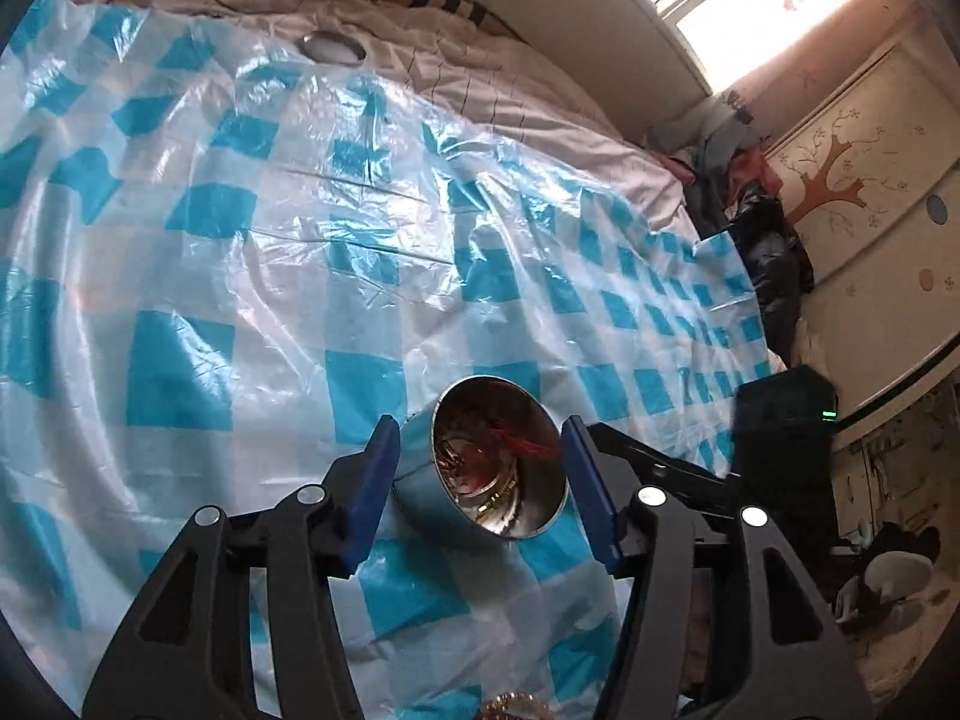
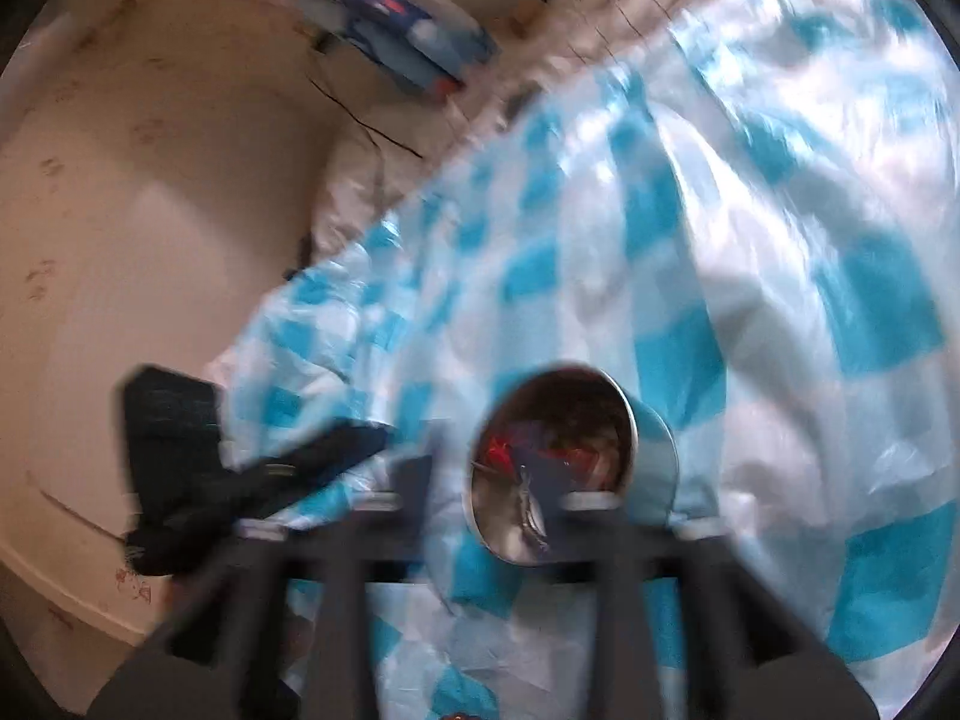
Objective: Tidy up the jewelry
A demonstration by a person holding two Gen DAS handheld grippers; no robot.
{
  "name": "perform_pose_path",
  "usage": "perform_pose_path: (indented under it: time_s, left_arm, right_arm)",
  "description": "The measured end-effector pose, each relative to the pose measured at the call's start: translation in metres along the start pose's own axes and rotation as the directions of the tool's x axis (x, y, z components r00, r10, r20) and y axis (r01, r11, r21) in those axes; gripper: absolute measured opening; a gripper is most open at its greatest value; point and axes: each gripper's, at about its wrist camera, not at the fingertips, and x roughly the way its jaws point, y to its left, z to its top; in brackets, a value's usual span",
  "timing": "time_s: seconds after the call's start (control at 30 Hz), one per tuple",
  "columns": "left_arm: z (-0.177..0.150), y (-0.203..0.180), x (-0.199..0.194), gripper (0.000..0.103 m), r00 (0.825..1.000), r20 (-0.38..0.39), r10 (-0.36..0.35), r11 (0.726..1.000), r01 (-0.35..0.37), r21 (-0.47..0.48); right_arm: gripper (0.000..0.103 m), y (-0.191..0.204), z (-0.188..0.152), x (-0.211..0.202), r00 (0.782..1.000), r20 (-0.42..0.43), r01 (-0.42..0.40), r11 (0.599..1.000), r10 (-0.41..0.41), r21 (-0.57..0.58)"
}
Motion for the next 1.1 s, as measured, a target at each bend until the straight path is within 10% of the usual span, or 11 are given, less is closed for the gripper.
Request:
perform_pose_path:
  time_s: [0.43,0.73,1.1]
  left_arm:
    - [-0.033,0.001,-0.02,0.068,0.998,-0.043,0.038,0.998,-0.036,0.044]
    - [-0.116,-0.011,-0.009,0.068,0.967,-0.244,0.067,0.975,-0.012,0.22]
    - [-0.175,-0.015,-0.026,0.068,0.958,-0.281,0.057,0.956,0.029,0.292]
  right_arm:
    - [0.067,-0.001,-0.015,-0.041,1.0,0.022,0.017,0.999,-0.018,0.027]
    - [0.076,0.004,-0.061,-0.054,0.994,-0.077,0.079,0.996,-0.082,-0.049]
    - [0.077,-0.003,-0.087,-0.074,0.988,-0.105,0.109,0.992,-0.114,-0.056]
